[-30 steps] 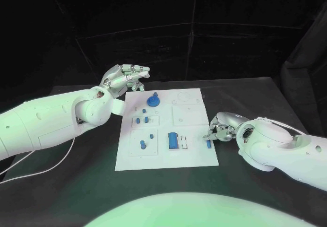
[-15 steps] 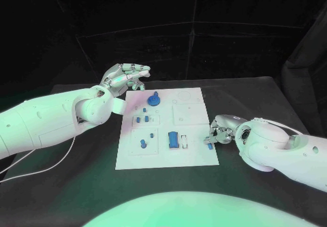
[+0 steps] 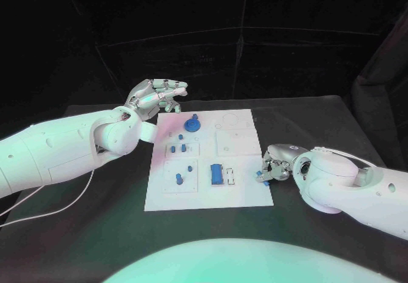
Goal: Assemble the parts on the task board
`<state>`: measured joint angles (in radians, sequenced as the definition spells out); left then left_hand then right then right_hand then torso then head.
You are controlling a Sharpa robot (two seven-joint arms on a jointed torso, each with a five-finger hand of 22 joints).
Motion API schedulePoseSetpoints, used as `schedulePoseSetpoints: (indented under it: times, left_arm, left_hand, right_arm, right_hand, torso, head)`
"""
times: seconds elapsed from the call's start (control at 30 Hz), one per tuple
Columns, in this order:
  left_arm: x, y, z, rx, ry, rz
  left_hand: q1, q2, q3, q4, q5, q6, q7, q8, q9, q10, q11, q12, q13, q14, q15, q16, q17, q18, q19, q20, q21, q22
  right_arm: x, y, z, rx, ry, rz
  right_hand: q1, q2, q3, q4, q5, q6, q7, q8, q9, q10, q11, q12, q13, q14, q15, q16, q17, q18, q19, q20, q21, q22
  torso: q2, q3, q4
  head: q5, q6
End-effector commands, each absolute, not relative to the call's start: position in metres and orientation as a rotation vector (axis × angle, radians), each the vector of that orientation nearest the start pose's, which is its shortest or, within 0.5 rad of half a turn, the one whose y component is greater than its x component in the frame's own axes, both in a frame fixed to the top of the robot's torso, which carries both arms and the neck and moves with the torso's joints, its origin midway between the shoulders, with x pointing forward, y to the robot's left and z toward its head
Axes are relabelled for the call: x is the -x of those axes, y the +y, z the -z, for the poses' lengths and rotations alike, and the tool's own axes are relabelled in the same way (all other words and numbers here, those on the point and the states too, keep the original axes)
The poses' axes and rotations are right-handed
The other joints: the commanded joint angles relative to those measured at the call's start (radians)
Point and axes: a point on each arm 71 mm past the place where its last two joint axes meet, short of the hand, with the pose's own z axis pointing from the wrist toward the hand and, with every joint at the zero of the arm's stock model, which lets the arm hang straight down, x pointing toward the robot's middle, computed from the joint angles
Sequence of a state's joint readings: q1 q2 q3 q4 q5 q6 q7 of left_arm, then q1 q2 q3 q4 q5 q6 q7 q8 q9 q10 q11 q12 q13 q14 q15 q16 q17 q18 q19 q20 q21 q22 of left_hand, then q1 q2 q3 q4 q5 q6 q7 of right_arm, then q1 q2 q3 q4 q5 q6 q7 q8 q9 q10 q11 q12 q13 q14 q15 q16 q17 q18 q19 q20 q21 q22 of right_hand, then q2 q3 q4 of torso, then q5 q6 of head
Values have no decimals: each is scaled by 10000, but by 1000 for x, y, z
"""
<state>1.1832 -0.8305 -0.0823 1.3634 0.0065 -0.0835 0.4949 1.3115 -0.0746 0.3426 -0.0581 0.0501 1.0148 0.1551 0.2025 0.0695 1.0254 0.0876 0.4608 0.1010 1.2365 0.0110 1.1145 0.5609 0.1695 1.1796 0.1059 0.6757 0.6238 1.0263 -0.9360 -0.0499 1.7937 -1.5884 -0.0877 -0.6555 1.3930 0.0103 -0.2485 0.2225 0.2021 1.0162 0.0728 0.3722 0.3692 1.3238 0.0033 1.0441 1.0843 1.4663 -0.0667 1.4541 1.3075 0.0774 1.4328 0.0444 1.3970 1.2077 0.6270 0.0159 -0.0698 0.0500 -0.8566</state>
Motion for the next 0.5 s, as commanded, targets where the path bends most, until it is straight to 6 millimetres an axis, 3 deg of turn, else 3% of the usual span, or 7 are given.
schedulePoseSetpoints:
  times: [0.03, 0.1, 0.2, 0.43, 0.5]
  left_arm:
    - [-504, 242, 202, 10719, 14089, 16705]
    - [-504, 242, 202, 10719, 14093, 16708]
    - [-504, 242, 202, 10720, 14096, 16709]
    - [-504, 242, 203, 10722, 14107, 16711]
    - [-504, 242, 203, 10723, 14108, 16711]
  left_hand:
    - [43, 91, -77, 7, 5, -55, 13, 54, -1, -60, -3, 34, 17, -66, -29, -54, -8, 132, -12, 42, -51, -8]
    - [43, 91, -77, 7, 5, -55, 13, 54, -1, -60, -3, 34, 17, -66, -29, -54, -8, 132, -12, 42, -51, -8]
    - [43, 91, -77, 7, 5, -55, 13, 54, -1, -60, -3, 34, 17, -66, -29, -54, -8, 132, -12, 42, -51, -8]
    - [43, 91, -77, 7, 5, -55, 13, 54, -1, -60, -3, 34, 17, -66, -29, -54, -8, 132, -12, 42, -51, -8]
    - [43, 91, -77, 7, 5, -55, 13, 54, -1, -60, -3, 34, 17, -66, -29, -54, -8, 132, -12, 42, -51, -8]
  right_arm:
    - [-394, -193, 261, 1657, 21011, -1933]
    - [-393, -192, 261, 1741, 21017, -1936]
    - [-392, -191, 260, 1821, 20965, -1945]
    - [-392, -188, 259, 1835, 20743, -1997]
    - [-392, -187, 258, 1673, 20638, -2131]
  right_hand:
    - [229, 34, 53, -168, 165, -6, -26, 52, 47, 1, -104, -68, -3, 605, -68, -54, 406, -58, -21, -69, -48, -16]
    - [633, 148, 224, -415, 240, -13, -56, 50, 96, -17, -136, -101, -18, 609, -97, -49, 424, -57, -20, -89, -51, -12]
    - [1099, 354, 517, -712, -34, -14, -63, 11, 156, -41, -154, -162, -46, 612, -115, -48, 442, -61, -14, -123, -50, 0]
    - [1238, 486, 724, -823, 78, -11, -73, -59, 189, -46, -157, -202, -63, 610, -120, -58, 439, -64, -10, -127, -53, 5]
    - [1127, 515, 773, -761, 347, -6, -83, -101, 205, -30, -154, -204, -59, 611, -122, -61, 442, -65, -7, -124, -55, 7]
  torso:
    - [3, 5, -3]
    - [1, 4, -6]
    - [-2, 1, -14]
    - [-1, 0, 4]
    - [2, 2, 2]
  head:
    - [-4, 2]
    - [-2, 0]
    - [2, 1]
    - [-2, 6]
    - [5, 0]
